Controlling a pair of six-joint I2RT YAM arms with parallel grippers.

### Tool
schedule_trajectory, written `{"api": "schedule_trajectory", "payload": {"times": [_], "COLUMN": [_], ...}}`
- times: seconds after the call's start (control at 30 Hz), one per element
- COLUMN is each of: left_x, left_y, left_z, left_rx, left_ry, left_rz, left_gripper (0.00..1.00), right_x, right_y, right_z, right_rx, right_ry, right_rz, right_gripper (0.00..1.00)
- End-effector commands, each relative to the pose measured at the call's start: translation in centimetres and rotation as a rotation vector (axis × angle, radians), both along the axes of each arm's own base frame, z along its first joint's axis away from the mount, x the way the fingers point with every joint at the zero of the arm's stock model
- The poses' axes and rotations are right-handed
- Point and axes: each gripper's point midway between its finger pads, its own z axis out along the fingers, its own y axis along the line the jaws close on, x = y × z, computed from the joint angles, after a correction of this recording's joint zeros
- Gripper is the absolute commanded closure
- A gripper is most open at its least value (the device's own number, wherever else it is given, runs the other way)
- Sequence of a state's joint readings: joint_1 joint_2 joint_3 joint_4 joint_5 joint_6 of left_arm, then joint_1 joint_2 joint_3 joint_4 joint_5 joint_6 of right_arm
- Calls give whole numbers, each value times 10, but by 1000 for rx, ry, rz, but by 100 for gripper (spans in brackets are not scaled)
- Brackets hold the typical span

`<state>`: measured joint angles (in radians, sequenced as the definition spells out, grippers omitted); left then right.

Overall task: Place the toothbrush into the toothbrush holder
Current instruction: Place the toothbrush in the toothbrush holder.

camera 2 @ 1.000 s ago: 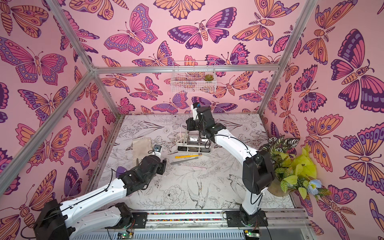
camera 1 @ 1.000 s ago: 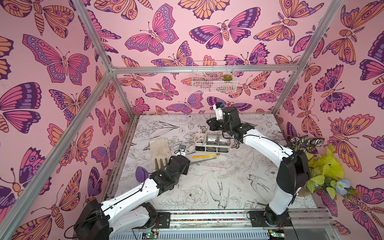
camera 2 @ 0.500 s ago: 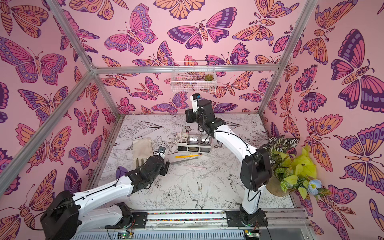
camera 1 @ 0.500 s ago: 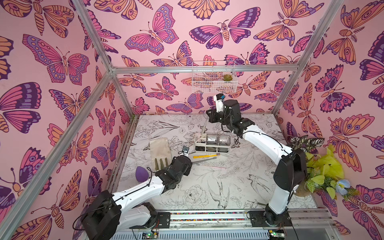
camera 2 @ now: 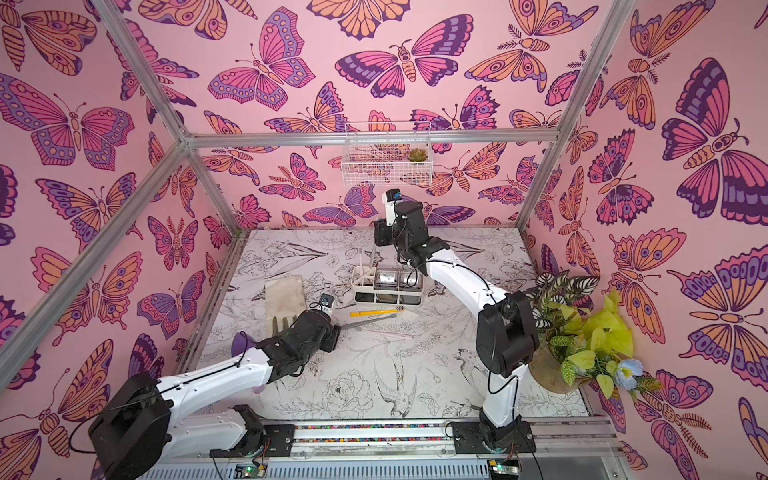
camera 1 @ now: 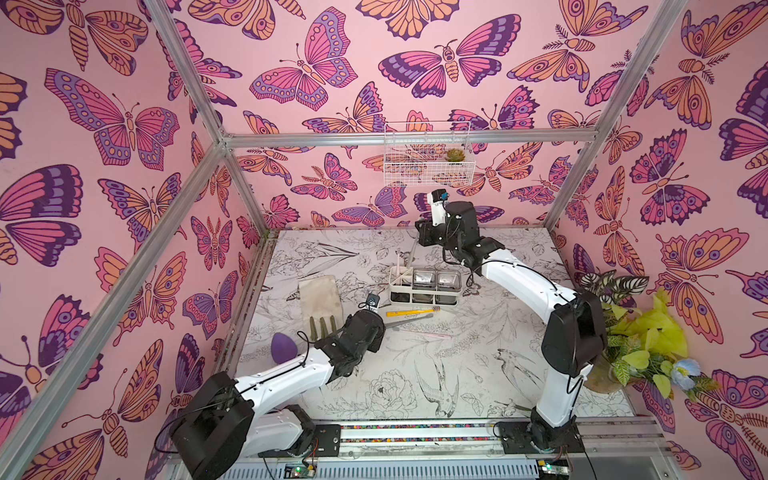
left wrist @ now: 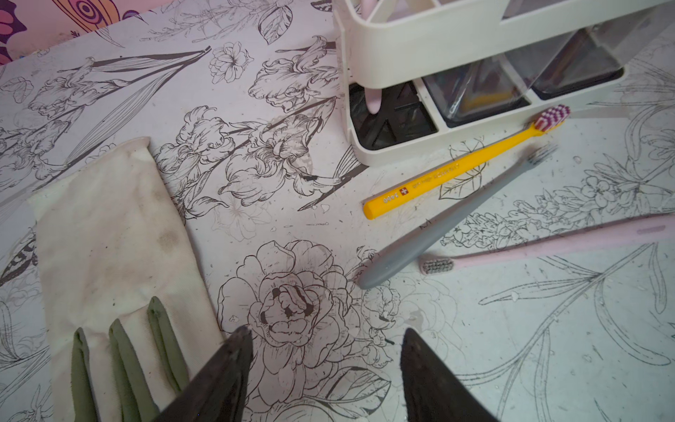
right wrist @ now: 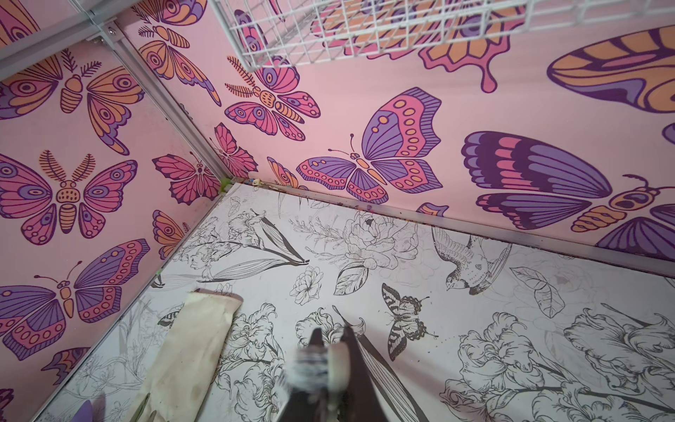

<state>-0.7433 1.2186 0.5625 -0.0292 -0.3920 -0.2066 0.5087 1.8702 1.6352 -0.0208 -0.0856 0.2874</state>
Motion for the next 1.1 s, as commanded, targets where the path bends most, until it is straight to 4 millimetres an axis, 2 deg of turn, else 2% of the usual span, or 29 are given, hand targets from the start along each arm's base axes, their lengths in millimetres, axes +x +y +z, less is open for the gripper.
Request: {"api": "schedule_trajectory", "payload": {"times": [0.0,0.23,0.47,0.63,0.9,1.07], "left_x": [4,5,5,5,5,5], "left_y": [-1,0,0,-1,-2,-2], "left_z": [4,2,1,0,-2,-3], "left_rx": [-20,-24,-29,-34,-36,-38], "left_ry": [-4,6,10,15,26,30], "left_rz": [6,8,8,6,3,2], "left_gripper": [35,35,35,35,35,35], "right_x": [10,12,11,7,4,6], "right_y": [-13,-16,-16,-19,-18,-14], "right_z": [-13,-32,-42,-36,-9,-11], "right_rx": [-26,-6,-5,4,53,75], "right_ry": [1,53,71,50,0,12], "right_rz": [-48,-56,-57,-62,-55,-46], "right_gripper": [100,100,100,100,100,100]}}
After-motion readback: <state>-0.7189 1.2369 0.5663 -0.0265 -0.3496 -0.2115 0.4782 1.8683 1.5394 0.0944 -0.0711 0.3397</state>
